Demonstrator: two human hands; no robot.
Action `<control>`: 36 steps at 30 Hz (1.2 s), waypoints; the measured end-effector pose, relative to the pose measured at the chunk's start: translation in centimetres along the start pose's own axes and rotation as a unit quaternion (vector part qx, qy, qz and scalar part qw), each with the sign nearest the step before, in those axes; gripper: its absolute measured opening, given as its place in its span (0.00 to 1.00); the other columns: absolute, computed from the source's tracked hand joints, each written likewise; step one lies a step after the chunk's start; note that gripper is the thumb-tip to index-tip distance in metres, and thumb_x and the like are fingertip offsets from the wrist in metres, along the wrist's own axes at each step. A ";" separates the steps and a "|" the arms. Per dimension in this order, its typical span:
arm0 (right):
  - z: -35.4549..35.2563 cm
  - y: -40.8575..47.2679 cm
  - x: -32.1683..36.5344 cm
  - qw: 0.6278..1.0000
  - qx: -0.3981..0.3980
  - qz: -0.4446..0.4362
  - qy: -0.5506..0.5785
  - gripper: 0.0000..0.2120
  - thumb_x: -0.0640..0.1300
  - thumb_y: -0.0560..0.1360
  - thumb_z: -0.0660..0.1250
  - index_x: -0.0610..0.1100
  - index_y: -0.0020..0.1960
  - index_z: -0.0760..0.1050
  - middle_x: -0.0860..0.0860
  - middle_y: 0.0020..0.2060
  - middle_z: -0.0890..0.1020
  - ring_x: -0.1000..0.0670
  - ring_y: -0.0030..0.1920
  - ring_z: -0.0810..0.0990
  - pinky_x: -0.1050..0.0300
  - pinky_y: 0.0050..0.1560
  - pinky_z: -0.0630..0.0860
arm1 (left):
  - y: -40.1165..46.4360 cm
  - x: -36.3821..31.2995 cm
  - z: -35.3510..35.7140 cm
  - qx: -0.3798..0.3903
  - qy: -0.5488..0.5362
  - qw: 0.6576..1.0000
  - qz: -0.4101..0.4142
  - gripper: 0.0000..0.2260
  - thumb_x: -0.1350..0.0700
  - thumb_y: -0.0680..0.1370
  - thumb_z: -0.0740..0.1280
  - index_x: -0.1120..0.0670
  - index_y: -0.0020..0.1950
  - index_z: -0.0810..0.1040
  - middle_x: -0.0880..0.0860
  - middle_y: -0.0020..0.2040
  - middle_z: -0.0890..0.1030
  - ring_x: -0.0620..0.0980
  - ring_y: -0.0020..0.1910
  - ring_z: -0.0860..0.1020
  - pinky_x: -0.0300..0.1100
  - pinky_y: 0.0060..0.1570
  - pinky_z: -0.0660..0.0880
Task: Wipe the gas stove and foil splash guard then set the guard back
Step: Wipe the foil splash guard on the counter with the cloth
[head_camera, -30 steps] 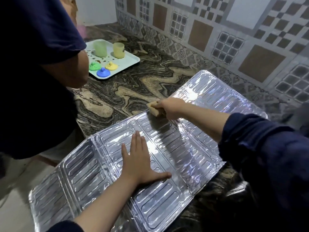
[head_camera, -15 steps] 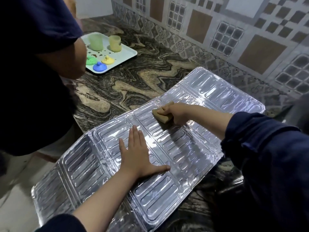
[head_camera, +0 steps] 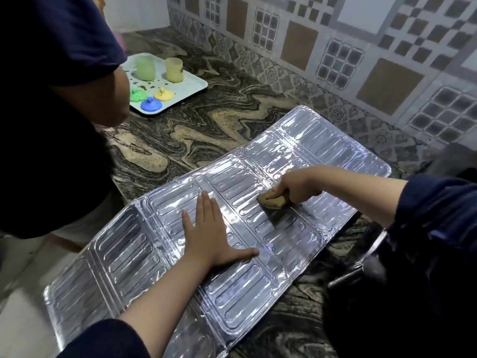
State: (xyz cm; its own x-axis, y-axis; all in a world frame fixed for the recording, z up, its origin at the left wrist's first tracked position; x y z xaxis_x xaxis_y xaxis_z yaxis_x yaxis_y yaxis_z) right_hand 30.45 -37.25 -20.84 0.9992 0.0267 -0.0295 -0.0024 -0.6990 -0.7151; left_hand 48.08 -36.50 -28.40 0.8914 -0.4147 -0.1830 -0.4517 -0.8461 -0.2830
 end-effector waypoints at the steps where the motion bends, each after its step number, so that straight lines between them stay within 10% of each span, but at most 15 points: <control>1: 0.3 -0.3 -0.2 1.000 0.009 0.005 -0.004 0.29 0.33 0.74 0.54 0.58 0.68 0.70 0.54 0.43 0.75 0.54 0.33 0.69 0.68 0.22 0.67 | 0.0 0.0 0.0 0.000 0.000 1.000 0.000 0.71 0.14 0.49 0.46 0.64 0.75 0.33 0.61 0.75 0.30 0.58 0.74 0.30 0.68 0.70 0.39; 8: 2.9 -2.2 -0.5 0.995 0.075 0.037 -0.047 0.23 0.33 0.74 0.55 0.49 0.63 0.76 0.55 0.36 0.73 0.53 0.29 0.68 0.69 0.15 0.63 | -0.1 0.0 -0.1 -0.001 0.005 1.000 0.000 0.71 0.14 0.49 0.45 0.64 0.75 0.34 0.61 0.75 0.30 0.59 0.75 0.31 0.68 0.69 0.39; 13: 6.2 -3.0 -1.5 0.987 0.143 0.067 -0.025 0.18 0.35 0.74 0.60 0.43 0.61 0.78 0.50 0.41 0.77 0.50 0.42 0.72 0.62 0.35 0.68 | -0.2 -0.1 -0.2 0.002 0.006 1.000 0.000 0.71 0.14 0.49 0.45 0.64 0.75 0.34 0.61 0.75 0.30 0.59 0.75 0.31 0.68 0.69 0.39; 18: 8.7 -3.8 -3.3 0.970 0.226 0.087 0.033 0.17 0.32 0.77 0.56 0.38 0.63 0.75 0.58 0.18 0.76 0.60 0.20 0.73 0.71 0.24 0.69 | -0.3 -0.1 -0.1 0.011 0.004 1.000 0.004 0.71 0.14 0.49 0.45 0.64 0.75 0.33 0.61 0.75 0.30 0.59 0.75 0.31 0.68 0.69 0.39; 21: 8.8 -3.8 -3.7 0.974 0.209 0.083 0.028 0.13 0.43 0.76 0.65 0.38 0.56 0.80 0.54 0.30 0.78 0.52 0.34 0.74 0.61 0.36 0.72 | -0.7 -0.1 0.0 0.016 0.008 1.000 0.012 0.71 0.14 0.50 0.47 0.64 0.75 0.33 0.61 0.74 0.29 0.59 0.74 0.31 0.68 0.69 0.38; 26: 5.4 -4.6 -2.6 0.986 0.156 0.049 0.043 0.14 0.35 0.71 0.58 0.49 0.39 0.79 0.46 0.37 0.78 0.45 0.39 0.73 0.54 0.40 0.71 | -1.7 1.1 0.3 0.030 0.026 0.999 0.014 0.71 0.14 0.51 0.48 0.63 0.74 0.32 0.61 0.73 0.28 0.59 0.73 0.28 0.69 0.68 0.37; 36: -6.8 -2.8 3.1 0.969 -0.124 -0.063 0.204 0.19 0.29 0.68 0.59 0.50 0.43 0.81 0.48 0.35 0.83 0.46 0.37 0.81 0.55 0.38 0.80 | -4.5 6.0 0.8 0.069 0.066 0.995 0.009 0.70 0.14 0.51 0.49 0.62 0.74 0.30 0.60 0.73 0.26 0.59 0.73 0.29 0.68 0.70 0.40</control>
State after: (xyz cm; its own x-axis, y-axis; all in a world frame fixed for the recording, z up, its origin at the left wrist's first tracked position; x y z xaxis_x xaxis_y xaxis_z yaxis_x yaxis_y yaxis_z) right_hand 33.84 -40.08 -14.14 0.9240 -0.1266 0.3609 0.0786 -0.8605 -0.5033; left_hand 55.42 -34.91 -29.00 0.8760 -0.4778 -0.0659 -0.4604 -0.7877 -0.4093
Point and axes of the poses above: each hand's wrist, its own y-axis towards the middle knuckle, its own z-axis out of the palm, x = y × z, the point moved 9 cm from there along y, towards the middle knuckle
